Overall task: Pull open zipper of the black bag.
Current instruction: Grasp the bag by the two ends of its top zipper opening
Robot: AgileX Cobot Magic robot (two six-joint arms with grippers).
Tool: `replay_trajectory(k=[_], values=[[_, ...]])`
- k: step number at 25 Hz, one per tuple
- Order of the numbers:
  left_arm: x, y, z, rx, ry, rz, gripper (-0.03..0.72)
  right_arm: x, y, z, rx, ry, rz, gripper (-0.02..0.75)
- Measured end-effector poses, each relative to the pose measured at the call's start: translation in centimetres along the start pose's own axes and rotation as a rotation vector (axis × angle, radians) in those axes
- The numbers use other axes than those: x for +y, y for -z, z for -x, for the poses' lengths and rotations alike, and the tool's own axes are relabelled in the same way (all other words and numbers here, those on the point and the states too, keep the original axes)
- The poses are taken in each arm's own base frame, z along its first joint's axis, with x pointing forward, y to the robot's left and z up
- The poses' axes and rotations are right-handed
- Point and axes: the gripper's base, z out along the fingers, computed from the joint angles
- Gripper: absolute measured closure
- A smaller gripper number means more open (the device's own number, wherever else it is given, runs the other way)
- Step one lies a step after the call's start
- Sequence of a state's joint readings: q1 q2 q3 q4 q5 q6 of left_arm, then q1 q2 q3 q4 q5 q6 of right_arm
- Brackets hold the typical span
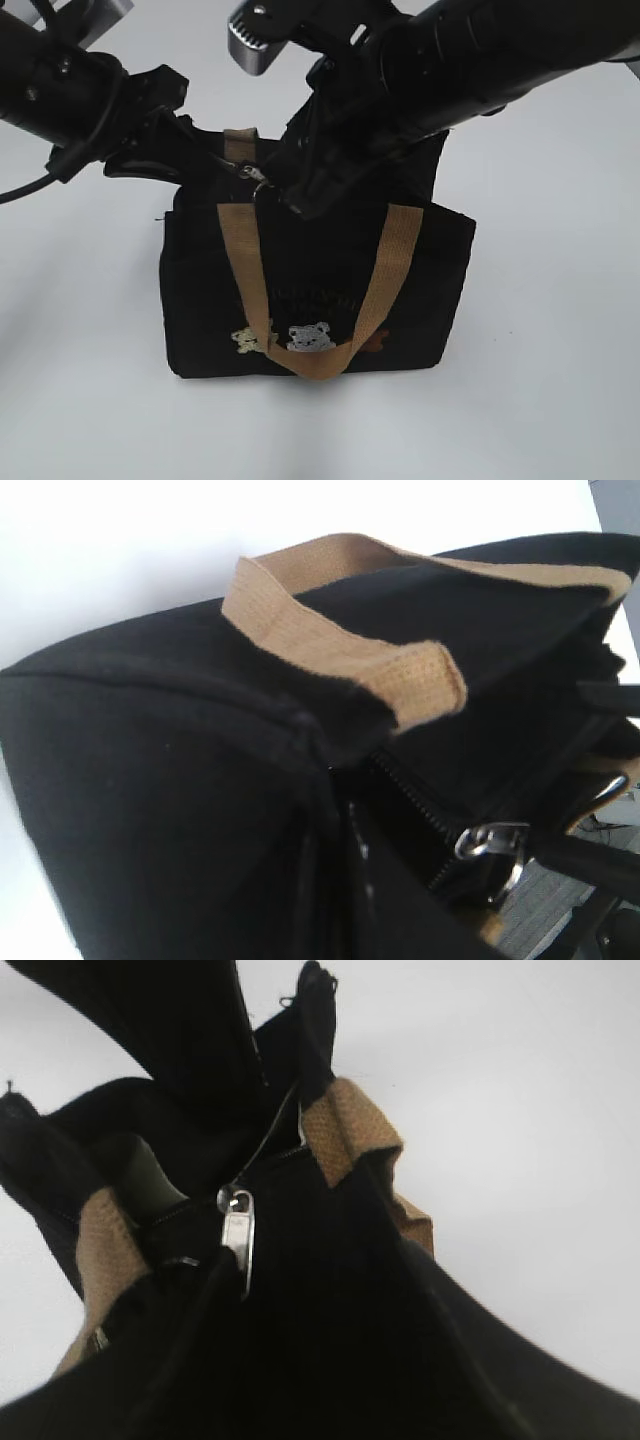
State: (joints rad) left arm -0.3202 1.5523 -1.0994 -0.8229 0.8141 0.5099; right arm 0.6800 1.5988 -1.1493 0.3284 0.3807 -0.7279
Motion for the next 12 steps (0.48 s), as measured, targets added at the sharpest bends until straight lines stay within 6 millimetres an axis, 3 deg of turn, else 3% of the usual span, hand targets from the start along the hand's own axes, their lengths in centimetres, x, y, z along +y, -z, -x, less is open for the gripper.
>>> replay_trajectory(k=[6,12], values=[[0.0,0.0,0.0,0.0,0.001,-0.001,0.68,-0.1,1.5,0.7,-0.046,-0.018,-0.011,0.356],[0.0,0.0,0.0,-0.001,0.001,-0.001,0.68,0.4,1.5,0.8,-0.043,-0.097,0.04,0.374]])
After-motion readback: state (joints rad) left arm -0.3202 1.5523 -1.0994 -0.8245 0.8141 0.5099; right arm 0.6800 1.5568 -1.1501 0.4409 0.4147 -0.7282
